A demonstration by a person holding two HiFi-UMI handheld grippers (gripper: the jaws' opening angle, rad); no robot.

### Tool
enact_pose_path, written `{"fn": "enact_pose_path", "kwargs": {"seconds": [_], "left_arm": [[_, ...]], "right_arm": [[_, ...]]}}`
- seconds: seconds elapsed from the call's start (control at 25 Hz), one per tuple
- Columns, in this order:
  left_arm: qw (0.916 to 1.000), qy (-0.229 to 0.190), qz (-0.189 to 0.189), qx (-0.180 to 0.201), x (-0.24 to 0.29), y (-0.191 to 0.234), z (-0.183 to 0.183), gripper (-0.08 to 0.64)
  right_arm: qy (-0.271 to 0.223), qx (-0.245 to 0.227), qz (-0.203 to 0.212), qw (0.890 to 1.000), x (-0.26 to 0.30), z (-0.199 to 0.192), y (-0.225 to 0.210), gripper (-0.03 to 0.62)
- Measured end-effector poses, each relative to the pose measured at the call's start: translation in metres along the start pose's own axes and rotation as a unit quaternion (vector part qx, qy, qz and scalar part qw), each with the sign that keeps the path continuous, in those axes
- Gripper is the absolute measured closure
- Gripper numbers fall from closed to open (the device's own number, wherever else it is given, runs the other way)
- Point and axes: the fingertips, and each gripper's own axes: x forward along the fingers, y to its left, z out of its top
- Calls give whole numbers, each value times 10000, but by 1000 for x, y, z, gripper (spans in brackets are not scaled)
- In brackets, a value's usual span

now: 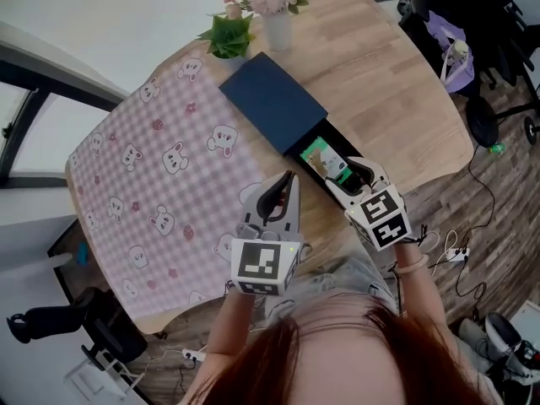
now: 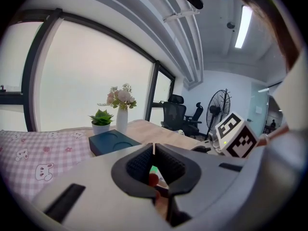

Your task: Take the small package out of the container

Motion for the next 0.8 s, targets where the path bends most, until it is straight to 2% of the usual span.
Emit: {"fn": "enact_pose_path", "kwargs": {"seconds": [0.8], "left_arm": [[9994, 275, 101, -165, 27, 6, -16, 543]], "right_arm": [[960, 70, 394, 9946, 41, -38, -3, 324]]}}
